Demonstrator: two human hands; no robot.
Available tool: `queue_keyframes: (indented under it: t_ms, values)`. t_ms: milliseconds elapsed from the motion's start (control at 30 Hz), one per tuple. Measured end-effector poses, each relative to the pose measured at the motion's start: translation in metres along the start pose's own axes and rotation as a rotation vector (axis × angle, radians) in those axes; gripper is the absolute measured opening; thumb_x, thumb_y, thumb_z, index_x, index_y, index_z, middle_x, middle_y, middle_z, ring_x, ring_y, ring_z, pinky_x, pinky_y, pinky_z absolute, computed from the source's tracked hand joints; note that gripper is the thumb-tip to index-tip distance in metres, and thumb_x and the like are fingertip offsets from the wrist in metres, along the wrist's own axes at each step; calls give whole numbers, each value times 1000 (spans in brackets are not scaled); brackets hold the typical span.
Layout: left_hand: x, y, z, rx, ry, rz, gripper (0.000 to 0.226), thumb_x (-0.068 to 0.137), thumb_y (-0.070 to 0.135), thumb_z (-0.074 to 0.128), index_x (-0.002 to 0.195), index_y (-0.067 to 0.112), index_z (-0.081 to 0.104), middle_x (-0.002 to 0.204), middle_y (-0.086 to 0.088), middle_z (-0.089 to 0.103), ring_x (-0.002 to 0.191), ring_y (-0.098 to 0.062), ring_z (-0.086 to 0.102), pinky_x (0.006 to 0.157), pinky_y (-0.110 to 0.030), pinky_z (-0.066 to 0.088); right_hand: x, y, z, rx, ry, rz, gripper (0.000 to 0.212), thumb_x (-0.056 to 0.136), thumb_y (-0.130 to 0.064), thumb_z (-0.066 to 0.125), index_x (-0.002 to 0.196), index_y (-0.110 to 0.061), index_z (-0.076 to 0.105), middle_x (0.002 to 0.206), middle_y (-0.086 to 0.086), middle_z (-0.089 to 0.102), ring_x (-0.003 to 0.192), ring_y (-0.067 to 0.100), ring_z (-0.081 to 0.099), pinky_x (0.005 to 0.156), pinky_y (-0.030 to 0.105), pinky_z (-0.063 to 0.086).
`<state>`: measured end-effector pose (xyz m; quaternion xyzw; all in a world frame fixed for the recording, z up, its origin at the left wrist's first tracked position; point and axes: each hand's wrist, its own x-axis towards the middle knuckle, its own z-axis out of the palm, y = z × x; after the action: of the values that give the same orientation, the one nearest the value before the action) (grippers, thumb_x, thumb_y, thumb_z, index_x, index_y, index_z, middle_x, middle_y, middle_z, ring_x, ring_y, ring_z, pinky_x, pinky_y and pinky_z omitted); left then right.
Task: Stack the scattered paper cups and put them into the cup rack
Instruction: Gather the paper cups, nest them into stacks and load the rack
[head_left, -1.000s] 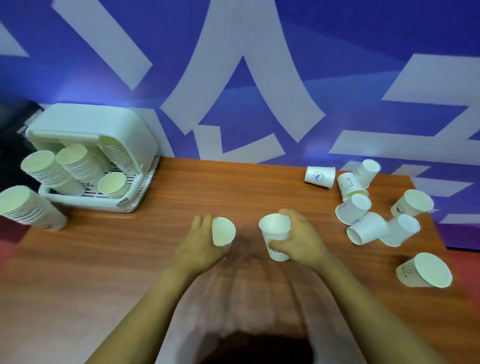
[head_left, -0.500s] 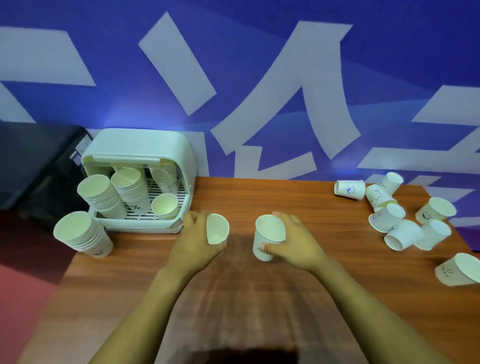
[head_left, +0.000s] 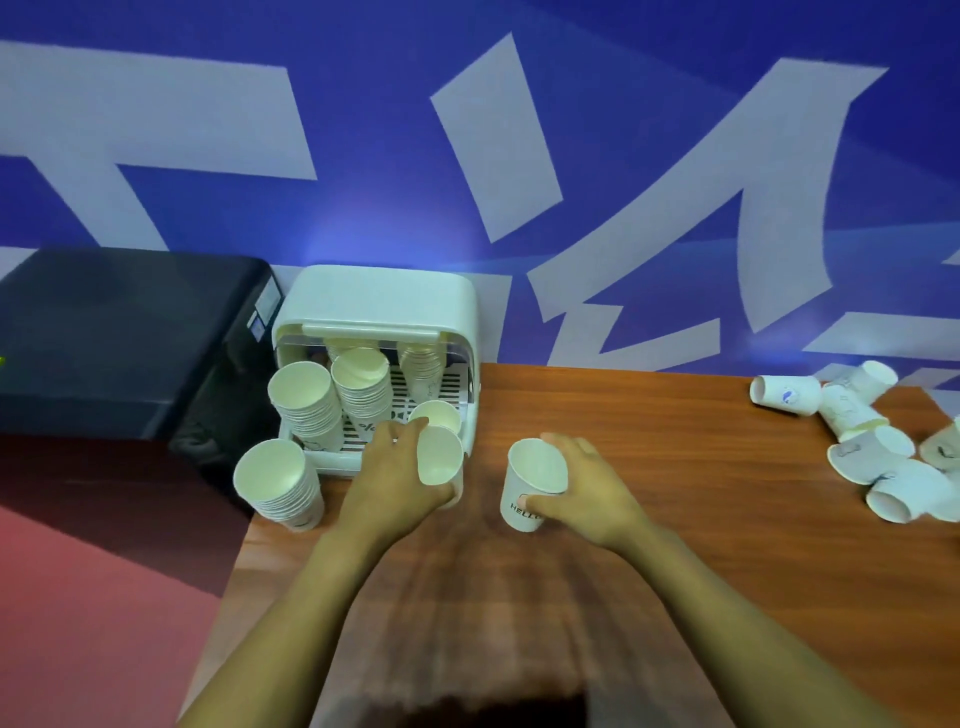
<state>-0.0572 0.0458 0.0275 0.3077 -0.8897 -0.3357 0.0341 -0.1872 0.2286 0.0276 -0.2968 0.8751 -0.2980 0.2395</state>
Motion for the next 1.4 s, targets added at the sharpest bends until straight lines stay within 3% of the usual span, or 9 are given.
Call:
queue_keyframes:
  t_ms: [167,400,633,733,867,1000,1100,1267,1400]
  values:
    - [6,-2,11,-48,-39,14,81,72,32,76,141,18,36,129,-5,33,123,-26,40,99,-28,34,12,1,0,-8,1,4,87,69,-31,81,141,-22,35,129,-3,41,112,11,41,92,21,34]
    - [33,-13,-6,-54,191,42,77,71,39,76,138,22,40,127,-4,37,122,-22,41,100,-29,36,18,0,21,80,-26,19,87,69,-29,81,142,-22,34,129,-4,40,115,9,40,92,18,31]
    - [70,-10,8,-3,229,99,78,76,37,74,142,22,34,131,-4,33,121,-25,39,93,-36,43,25,8,21,86,-27,23,88,69,-28,81,143,-23,33,132,-6,38,119,8,39,93,17,31]
    - [84,-16,24,92,145,83,86,76,42,75,146,21,29,135,-7,33,124,-27,40,97,-36,43,26,14,15,110,-12,37,86,69,-28,81,141,-26,34,129,-9,38,116,6,40,89,16,30]
    - [91,-30,44,183,-141,51,109,74,46,75,152,13,7,154,-8,19,139,-28,24,112,-38,28,27,25,12,100,-16,66,87,70,-27,81,142,-25,33,131,-9,37,117,5,39,90,15,29]
    - [92,-42,43,127,-169,61,114,71,46,77,153,18,4,160,-6,12,146,-27,12,117,-42,23,29,32,13,53,-43,99,89,71,-24,78,145,-22,28,138,-5,32,120,6,36,93,14,26]
    - [84,-43,32,5,-75,110,107,72,35,79,153,19,10,157,-5,18,145,-24,17,116,-38,24,38,17,14,39,-19,6,87,73,-17,75,145,-24,26,135,-7,29,126,10,35,94,12,24]
    - [56,-55,19,-173,93,112,93,73,24,79,148,18,25,149,3,33,137,-12,29,109,-19,21,70,-42,23,120,157,-289,83,70,-11,74,142,-21,34,136,-8,32,115,-6,34,92,-4,23]
    - [44,-65,13,-191,104,91,88,75,21,76,147,21,26,145,5,37,134,-10,34,110,-25,27,90,-67,44,146,229,-361,80,66,-22,65,141,-19,37,137,-2,36,119,-2,35,98,5,28]
